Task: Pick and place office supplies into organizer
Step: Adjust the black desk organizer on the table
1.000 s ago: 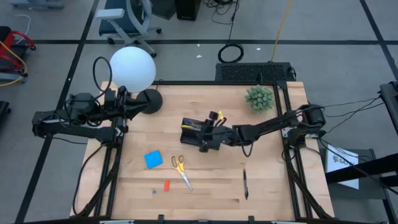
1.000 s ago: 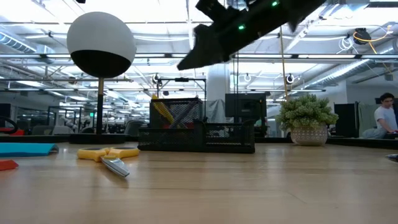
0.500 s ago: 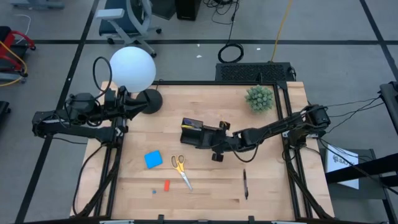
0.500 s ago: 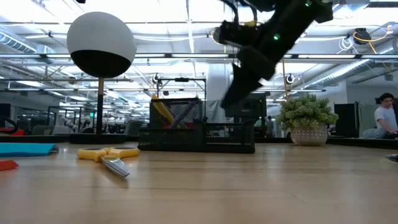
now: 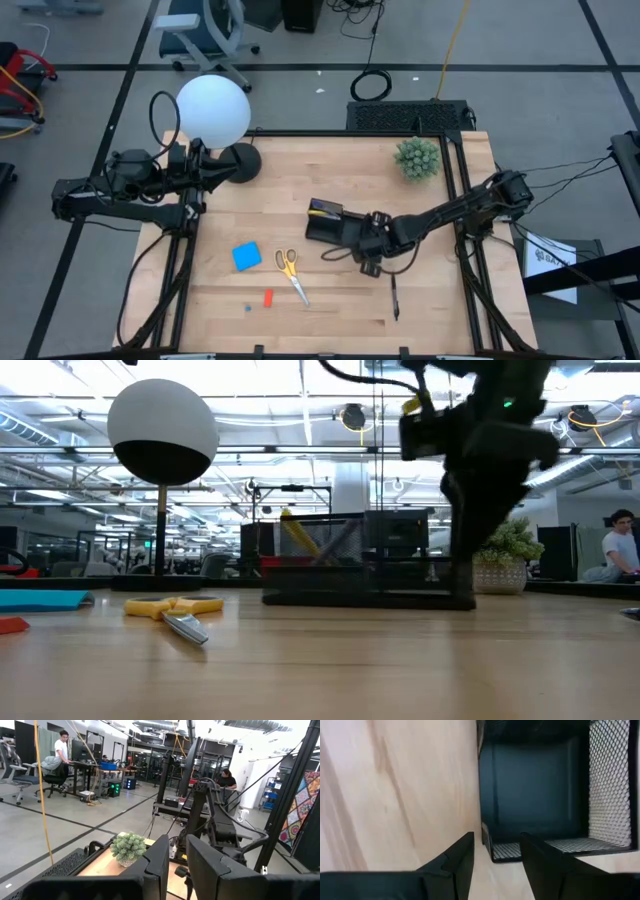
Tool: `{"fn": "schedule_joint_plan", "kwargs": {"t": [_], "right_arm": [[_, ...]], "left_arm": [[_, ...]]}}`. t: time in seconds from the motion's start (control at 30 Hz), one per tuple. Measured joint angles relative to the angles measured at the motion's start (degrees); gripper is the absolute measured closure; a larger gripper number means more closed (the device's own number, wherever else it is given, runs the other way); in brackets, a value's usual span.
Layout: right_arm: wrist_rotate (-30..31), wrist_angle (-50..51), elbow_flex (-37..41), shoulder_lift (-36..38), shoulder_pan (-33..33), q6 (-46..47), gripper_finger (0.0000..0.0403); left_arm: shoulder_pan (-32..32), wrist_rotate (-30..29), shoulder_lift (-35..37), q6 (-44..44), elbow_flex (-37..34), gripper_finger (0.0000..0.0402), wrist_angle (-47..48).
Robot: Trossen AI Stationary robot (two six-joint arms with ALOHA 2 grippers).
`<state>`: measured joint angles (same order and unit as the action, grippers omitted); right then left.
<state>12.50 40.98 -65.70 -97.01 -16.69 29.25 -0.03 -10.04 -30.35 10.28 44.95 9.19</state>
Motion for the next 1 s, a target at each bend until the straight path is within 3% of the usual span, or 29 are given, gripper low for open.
{"fn": "schedule_joint_plan", "kwargs": {"t": [0.33, 0.67, 0.87, 1.0], "right_arm": [[3.67, -4.32, -2.92, 0.03, -0.26, -10.14, 0.0253], [-9.43, -2.4, -2.92, 0.04, -2.35, -17.44, 0.0253], [-4.85, 1.87, -2.92, -0.26, -2.31, -17.86, 0.0252], [-6.55, 3.66, -3.03, -2.12, -1.69, -18.46, 0.0252]], "left_arm": [[0.0, 0.0, -0.02, 0.0, 0.0, 0.033, 0.0], [0.0, 0.0, -0.02, 0.0, 0.0, 0.033, 0.0], [0.0, 0.0, -0.01, -0.01, 0.02, 0.033, 0.0], [0.0, 0.0, 0.0, 0.0, 0.0, 0.033, 0.0]]}}
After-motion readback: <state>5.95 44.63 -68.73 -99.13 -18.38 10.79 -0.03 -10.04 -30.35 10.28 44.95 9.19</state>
